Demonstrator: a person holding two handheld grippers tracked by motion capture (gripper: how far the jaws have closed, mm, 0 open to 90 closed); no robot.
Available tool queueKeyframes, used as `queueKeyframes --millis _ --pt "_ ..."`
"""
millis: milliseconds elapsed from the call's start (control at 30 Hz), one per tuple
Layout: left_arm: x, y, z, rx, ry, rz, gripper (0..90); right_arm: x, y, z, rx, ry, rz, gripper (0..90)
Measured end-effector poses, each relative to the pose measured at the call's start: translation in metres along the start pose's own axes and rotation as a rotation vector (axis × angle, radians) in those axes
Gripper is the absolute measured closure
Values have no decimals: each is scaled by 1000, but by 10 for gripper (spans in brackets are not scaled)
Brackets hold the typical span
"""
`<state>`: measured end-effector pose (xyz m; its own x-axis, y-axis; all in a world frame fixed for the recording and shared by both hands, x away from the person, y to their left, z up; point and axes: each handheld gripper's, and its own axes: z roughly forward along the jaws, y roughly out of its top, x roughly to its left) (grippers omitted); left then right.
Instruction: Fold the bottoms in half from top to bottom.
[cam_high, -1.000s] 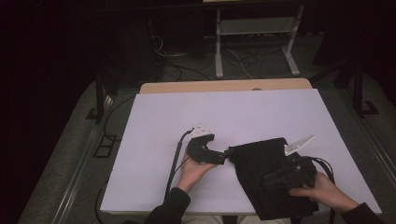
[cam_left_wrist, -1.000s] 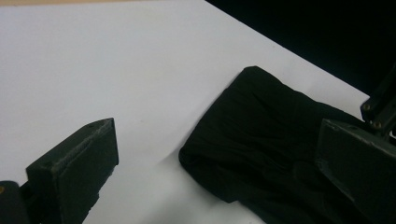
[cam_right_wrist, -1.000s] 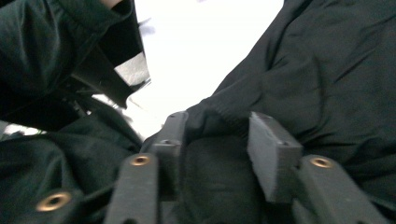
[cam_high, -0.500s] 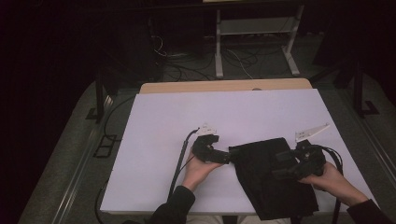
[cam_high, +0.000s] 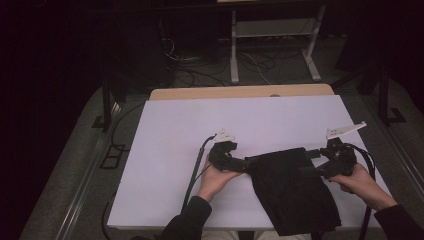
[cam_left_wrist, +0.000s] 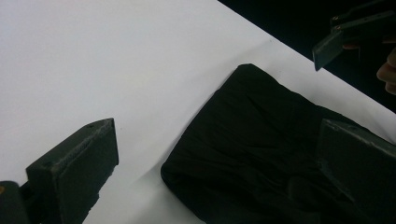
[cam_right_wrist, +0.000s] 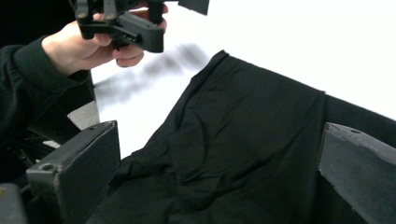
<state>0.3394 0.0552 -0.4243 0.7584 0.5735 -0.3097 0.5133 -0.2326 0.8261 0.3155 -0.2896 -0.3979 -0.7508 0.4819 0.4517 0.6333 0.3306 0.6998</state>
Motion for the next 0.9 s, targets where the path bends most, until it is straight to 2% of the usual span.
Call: queueKeyframes --millis 333,500,733,900 --pt "4 1 -1 -5 7 -10 0 -14 6 -13 -33 -33 17 0" --pt "5 1 0 -11 8 -30 0 -24 9 -20 -54 -71 19 0" --pt "7 -1 6 2 -4 -42 0 -43 8 -20 -81 -119 56 0" --pt "9 -3 11 2 -13 -67 0 -61 7 -15 -92 -149 79 0"
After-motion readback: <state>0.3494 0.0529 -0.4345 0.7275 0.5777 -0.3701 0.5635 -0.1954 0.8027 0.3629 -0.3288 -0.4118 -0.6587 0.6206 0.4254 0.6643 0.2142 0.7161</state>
